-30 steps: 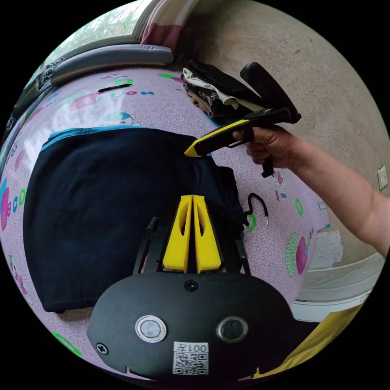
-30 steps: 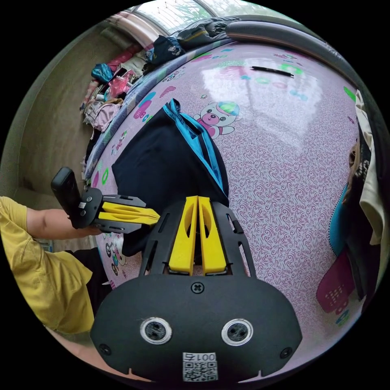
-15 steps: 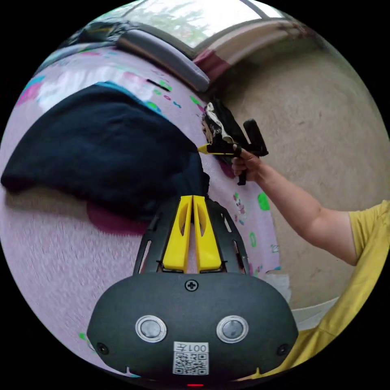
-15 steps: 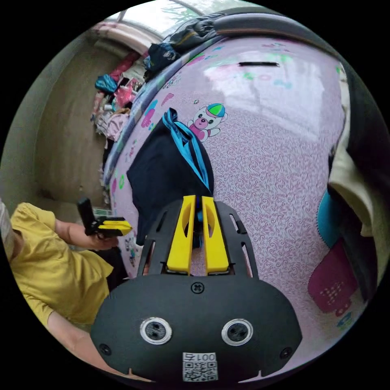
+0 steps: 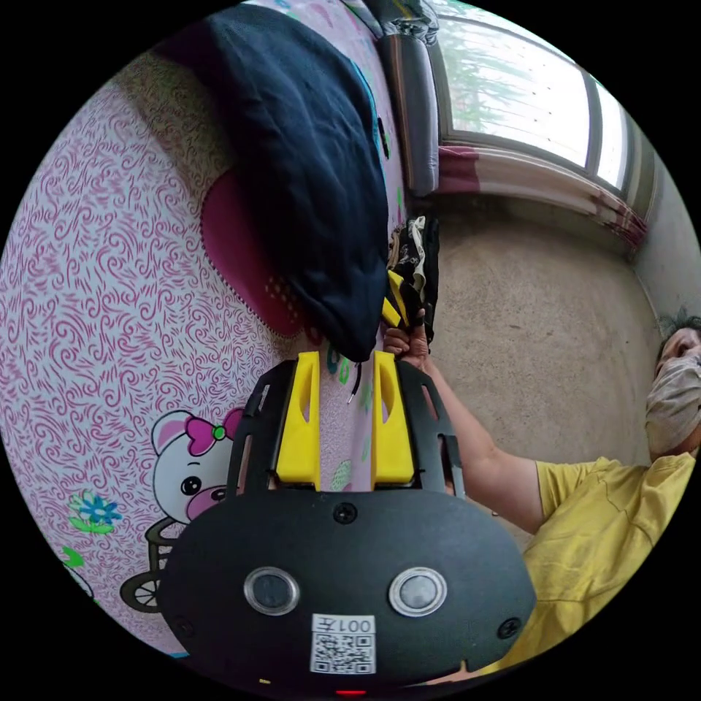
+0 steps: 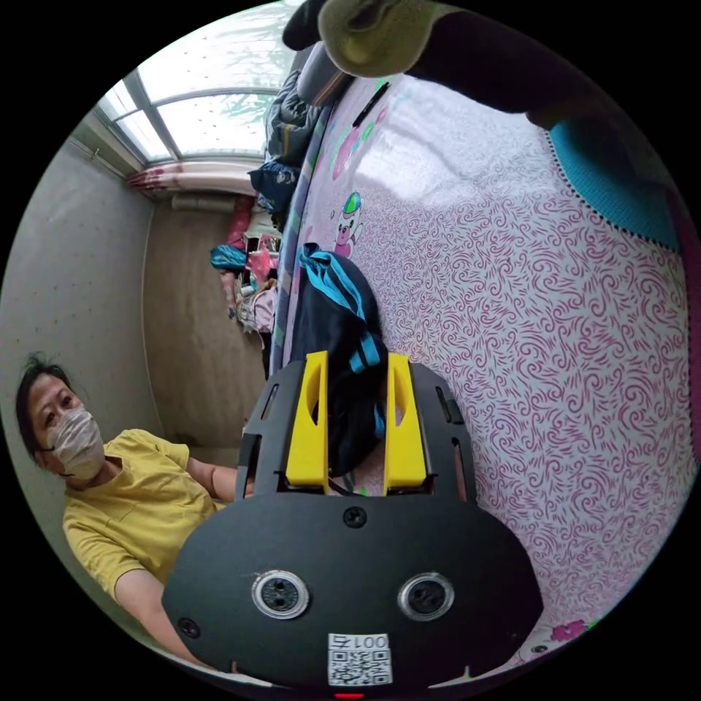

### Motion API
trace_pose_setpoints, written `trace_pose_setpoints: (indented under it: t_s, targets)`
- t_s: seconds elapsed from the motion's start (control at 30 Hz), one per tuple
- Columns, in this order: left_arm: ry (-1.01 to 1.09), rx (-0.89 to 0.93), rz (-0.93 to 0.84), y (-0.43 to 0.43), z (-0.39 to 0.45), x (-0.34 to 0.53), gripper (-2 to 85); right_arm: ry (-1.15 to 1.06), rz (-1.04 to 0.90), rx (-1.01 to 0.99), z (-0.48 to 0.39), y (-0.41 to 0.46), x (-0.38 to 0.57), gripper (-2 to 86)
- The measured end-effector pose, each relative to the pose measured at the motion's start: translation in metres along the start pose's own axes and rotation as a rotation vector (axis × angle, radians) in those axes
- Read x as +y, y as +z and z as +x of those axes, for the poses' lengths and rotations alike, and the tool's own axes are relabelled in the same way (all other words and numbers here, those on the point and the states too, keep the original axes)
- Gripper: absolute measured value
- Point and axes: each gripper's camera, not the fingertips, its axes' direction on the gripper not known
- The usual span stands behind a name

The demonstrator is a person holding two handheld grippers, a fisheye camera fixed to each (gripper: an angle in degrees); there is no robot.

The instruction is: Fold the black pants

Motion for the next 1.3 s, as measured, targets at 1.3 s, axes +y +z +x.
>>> trace_pose_setpoints:
  t_s: [1.3]
  targets:
    - [-0.202,0.342,0.313,-0.106,-0.037,0.123,12.5,0.409,0.353,-0.302,-0.095,-0.1,0.041,7.8]
